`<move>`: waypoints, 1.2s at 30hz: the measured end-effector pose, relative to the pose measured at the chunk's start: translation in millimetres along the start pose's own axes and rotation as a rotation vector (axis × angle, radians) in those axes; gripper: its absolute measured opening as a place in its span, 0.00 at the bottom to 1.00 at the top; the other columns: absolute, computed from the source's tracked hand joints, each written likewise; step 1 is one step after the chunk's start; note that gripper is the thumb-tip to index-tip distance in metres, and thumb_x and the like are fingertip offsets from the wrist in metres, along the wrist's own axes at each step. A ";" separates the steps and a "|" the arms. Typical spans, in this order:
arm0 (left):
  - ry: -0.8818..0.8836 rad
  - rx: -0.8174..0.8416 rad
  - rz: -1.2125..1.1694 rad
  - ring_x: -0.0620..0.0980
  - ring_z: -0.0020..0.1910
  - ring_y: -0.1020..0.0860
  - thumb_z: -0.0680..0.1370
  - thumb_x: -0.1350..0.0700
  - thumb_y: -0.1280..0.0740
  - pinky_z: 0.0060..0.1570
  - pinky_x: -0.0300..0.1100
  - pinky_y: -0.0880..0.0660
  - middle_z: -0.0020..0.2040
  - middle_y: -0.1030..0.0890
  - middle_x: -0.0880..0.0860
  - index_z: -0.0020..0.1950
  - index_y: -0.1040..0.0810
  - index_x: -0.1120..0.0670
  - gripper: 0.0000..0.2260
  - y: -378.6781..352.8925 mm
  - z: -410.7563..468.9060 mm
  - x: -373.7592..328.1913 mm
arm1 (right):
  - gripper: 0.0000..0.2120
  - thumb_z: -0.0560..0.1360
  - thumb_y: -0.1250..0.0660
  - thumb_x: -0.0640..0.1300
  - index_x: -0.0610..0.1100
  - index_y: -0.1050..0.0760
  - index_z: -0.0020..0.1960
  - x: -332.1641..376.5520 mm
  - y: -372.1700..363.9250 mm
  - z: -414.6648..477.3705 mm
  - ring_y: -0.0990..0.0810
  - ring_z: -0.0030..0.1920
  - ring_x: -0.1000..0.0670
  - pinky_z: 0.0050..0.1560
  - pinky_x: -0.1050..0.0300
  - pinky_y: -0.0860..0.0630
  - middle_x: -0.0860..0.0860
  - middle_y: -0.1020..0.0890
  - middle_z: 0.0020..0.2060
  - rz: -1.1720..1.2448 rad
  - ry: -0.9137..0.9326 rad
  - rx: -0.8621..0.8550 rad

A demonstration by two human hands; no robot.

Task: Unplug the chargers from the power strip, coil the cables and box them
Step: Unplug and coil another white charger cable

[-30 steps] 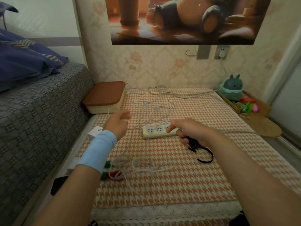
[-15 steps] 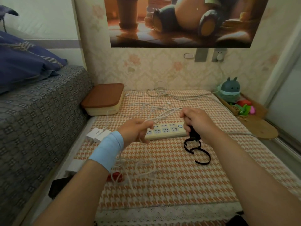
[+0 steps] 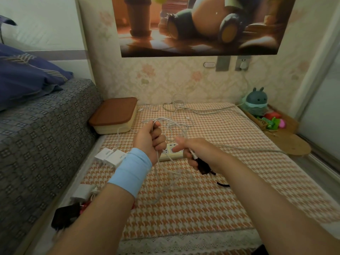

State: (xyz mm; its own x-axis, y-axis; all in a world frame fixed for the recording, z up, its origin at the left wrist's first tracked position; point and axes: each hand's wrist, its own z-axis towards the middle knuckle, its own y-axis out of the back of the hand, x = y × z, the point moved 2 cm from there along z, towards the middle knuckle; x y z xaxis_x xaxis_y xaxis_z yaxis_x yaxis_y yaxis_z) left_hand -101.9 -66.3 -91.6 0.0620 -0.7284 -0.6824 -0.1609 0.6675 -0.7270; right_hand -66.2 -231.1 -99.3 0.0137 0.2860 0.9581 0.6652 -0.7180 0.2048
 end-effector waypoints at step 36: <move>-0.944 -0.489 1.439 0.52 0.46 0.29 0.76 0.58 0.29 0.48 0.45 0.27 0.51 0.33 0.51 0.50 0.33 0.54 0.12 43.0 -19.9 -28.7 | 0.13 0.84 0.37 0.46 0.37 0.19 0.52 -7.1 22.4 -2.5 0.30 0.24 0.54 0.25 0.61 0.32 0.48 0.17 0.32 -0.043 -0.181 0.018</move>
State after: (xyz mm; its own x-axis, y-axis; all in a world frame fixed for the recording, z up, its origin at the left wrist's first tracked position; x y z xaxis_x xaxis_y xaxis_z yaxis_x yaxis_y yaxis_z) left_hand -130.2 -19.8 -101.8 0.0822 0.7711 -0.6314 -0.8289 0.4046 0.3862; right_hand -53.3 -250.8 -101.0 0.1175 0.4269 0.8966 0.6811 -0.6917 0.2401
